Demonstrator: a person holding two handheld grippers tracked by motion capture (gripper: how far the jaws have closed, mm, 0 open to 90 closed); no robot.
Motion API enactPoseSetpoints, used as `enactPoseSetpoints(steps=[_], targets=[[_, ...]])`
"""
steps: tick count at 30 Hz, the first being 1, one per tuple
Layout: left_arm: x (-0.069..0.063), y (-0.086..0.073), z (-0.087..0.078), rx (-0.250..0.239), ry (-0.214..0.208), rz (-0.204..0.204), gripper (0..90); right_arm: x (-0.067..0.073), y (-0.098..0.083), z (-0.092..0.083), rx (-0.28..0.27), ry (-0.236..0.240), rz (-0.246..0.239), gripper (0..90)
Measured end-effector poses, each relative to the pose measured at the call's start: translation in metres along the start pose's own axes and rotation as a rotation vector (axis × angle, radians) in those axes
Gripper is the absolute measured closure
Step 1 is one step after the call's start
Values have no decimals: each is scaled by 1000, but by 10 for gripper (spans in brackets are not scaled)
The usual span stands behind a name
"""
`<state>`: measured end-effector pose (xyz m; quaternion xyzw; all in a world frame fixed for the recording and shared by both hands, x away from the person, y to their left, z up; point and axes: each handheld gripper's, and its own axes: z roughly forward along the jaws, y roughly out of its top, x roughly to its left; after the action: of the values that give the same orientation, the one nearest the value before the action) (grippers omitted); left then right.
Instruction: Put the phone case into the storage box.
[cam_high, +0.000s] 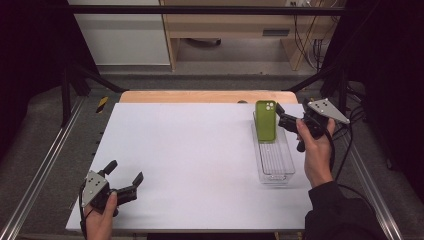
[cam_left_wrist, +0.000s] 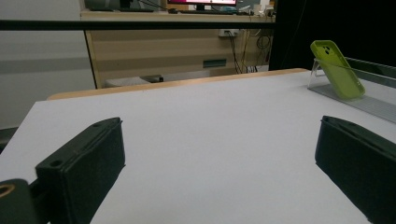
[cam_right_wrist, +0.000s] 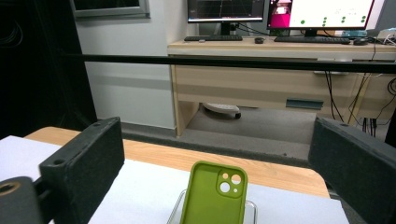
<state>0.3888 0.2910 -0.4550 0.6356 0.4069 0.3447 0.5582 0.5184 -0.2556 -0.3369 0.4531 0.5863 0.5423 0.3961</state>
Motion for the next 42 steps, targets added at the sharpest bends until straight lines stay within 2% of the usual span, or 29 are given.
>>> enactPoseSetpoints(steps=[8,10,22,31,42], targets=[[3,0,-3,-9,-3,-15,10,0,2,-12,-1,29,-23,26],[3,-1,-2,-4,-10,-6,9,0,2,-15,3,41,-20,31],[5,-1,0,-5,-17,-2,11,4,-10,-28,60,97,-56,33],[6,-2,0,-6,-14,-2,11,4,-17,-42,54,125,-61,35],[8,-2,-1,-11,-13,-8,11,7,-29,-59,5,144,-45,34]])
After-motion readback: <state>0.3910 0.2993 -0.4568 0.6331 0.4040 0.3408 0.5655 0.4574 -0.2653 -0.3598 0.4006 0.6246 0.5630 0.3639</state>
